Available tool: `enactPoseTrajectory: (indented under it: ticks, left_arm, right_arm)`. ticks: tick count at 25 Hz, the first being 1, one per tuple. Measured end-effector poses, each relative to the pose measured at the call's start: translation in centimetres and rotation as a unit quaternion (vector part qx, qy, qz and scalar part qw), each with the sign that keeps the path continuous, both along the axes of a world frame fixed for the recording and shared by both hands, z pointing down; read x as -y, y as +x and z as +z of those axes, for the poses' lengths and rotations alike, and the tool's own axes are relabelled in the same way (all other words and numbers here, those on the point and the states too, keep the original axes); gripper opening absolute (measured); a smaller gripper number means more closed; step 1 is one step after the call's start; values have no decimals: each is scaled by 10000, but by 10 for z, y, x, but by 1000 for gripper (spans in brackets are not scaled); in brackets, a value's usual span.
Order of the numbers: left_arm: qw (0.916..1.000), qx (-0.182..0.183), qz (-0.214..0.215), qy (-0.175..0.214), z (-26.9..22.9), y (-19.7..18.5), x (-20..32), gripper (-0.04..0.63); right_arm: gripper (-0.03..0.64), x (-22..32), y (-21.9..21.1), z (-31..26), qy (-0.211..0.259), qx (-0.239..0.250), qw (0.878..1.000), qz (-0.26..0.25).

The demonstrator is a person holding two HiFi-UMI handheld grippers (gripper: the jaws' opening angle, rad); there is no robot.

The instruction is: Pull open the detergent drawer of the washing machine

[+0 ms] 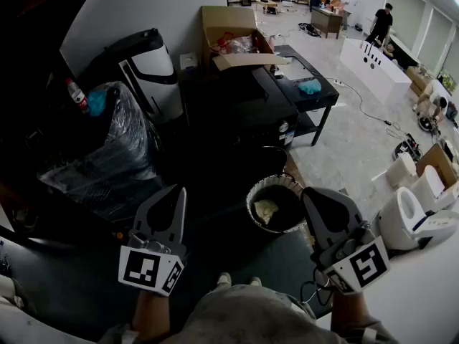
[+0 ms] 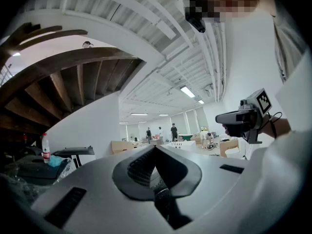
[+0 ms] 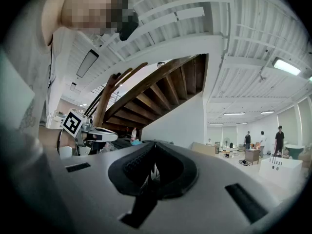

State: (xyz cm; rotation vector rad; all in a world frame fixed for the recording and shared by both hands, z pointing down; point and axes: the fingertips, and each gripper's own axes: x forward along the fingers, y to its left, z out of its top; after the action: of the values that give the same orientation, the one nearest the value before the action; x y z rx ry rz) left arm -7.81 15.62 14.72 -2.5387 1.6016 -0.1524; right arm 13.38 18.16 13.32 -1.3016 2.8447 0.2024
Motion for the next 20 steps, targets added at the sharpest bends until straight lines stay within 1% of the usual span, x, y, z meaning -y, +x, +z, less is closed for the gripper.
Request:
enactPoseTrajectory:
  ticks: [4,9,14,17,18,19,20]
  left_arm:
    - [9999,117,-21,44,0,7,-6,15]
    - [9998,172,-10,55,0,17,-9,15]
    - [9999,134,54,79,1,29,-17,17]
    - [9999,0,-9,123,0,32,-21,18]
    - [9999,-67,-24,125,0,34,-21,37]
    - [9998,-137,-21,104,0,36,-22,143]
    - [9997,-209,-14,80,1,38,-22,292]
  right_arm:
    - [32,-4,8,2,-47,179,9998,42]
    - [32,-6,18,3,-41,201,9998,40]
    - [32,-10,25,5,-82,192,9998,26]
    - [32,-13,29,9,-113,162,9998,-8]
    - [32,-14,31,10,-114,159,9998,-23]
    - [32,-15,33,11,-115,158,9998,-37]
    - [32,-17,34,12,-119,159,9998,-51]
